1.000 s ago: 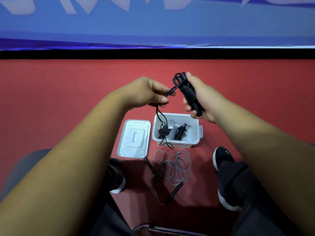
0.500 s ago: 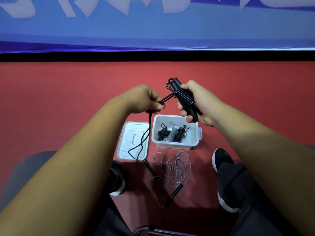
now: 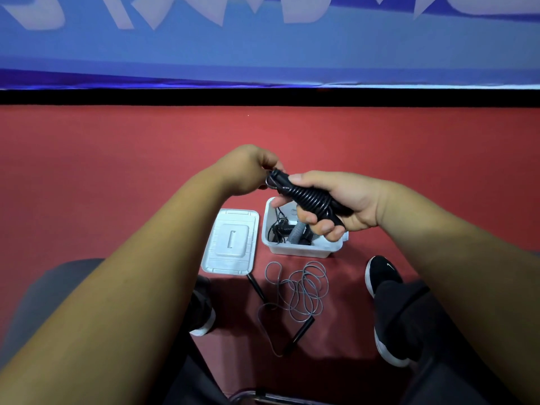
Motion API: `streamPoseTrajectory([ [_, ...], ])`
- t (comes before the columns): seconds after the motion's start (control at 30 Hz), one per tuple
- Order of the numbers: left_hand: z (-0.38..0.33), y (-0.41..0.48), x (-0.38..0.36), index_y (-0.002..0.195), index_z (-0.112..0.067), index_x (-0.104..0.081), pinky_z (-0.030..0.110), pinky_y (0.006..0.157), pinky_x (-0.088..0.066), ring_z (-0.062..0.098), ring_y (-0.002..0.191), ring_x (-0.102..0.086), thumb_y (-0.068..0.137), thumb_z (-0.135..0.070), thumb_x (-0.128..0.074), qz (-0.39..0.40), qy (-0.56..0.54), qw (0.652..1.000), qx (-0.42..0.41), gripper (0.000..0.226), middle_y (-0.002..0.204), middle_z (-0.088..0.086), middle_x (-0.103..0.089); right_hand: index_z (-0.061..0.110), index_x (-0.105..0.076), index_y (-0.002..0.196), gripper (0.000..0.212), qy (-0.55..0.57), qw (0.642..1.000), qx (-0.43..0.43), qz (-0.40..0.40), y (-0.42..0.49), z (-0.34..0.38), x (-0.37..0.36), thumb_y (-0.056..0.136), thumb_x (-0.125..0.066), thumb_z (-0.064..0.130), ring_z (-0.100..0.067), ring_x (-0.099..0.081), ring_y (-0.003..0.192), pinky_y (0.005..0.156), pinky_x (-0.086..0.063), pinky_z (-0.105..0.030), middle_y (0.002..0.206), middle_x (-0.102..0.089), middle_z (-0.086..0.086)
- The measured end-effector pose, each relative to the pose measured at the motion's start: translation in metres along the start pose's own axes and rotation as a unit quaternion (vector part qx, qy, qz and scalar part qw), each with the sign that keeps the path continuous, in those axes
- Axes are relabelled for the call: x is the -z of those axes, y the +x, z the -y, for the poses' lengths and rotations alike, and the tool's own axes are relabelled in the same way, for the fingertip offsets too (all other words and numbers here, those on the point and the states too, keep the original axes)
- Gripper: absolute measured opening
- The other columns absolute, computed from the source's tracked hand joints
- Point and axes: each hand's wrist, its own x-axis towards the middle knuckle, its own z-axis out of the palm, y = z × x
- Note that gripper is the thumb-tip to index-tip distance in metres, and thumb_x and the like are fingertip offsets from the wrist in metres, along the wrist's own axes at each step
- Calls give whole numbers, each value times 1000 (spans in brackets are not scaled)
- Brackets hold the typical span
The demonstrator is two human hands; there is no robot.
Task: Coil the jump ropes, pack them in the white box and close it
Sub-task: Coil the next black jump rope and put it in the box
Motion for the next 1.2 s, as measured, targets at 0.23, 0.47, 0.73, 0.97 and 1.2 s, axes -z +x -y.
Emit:
streamPoseTrajectory([
  [0.23, -7, 0, 0, 97, -18, -79, 26, 91, -57, 9, 91, -75, 87, -4, -80, -14, -47, 997, -62, 18, 93, -5, -79, 23, -64, 100, 29, -60, 995, -82, 9, 6, -11, 1, 97, -62, 52, -17, -51, 52, 41, -36, -19, 77, -55, -9],
  [0.47, -13, -1, 4, 91, -27, -74, 35, 97, -52, 14, 103, -66, 86, -9, -80, -62, 38, 990, -120, 20, 106, -8, -73, 25, -65, 113, 27, -115, 983, -69, -124, 13, -12, 13, 102, -65, 49, -17, -56, 58, 44, -40, -22, 78, -61, -7],
  [0.73, -17, -3, -1, 108, -23, -78, 18, 79, -47, 9, 92, -69, 83, -4, -81, -24, 123, 991, -55, 32, 98, -8, -76, 21, -59, 126, 41, -101, 955, -11, -278, 27, -18, 23, 102, -63, 55, -15, -60, 59, 49, -46, -24, 83, -64, -7],
  [0.97, -14, -1, -14, 94, -15, -70, 31, 69, -56, 21, 76, -69, 74, -22, -94, 12, 139, 990, 29, 32, 81, -1, -71, 29, -62, 120, 35, -43, 961, 4, -273, 29, -14, 21, 98, -69, 55, -16, -66, 65, 58, -50, -29, 99, -70, -1],
  [1.2, -9, 3, -24, 87, -2, -70, 42, 73, -65, 34, 70, -74, 85, -34, -86, -6, 31, 995, 92, 36, 77, 17, -75, 28, -60, 118, 34, 7, 956, 24, -293, 28, -12, 18, 102, -61, 58, -17, -62, 61, 60, -47, -30, 97, -71, 0],
])
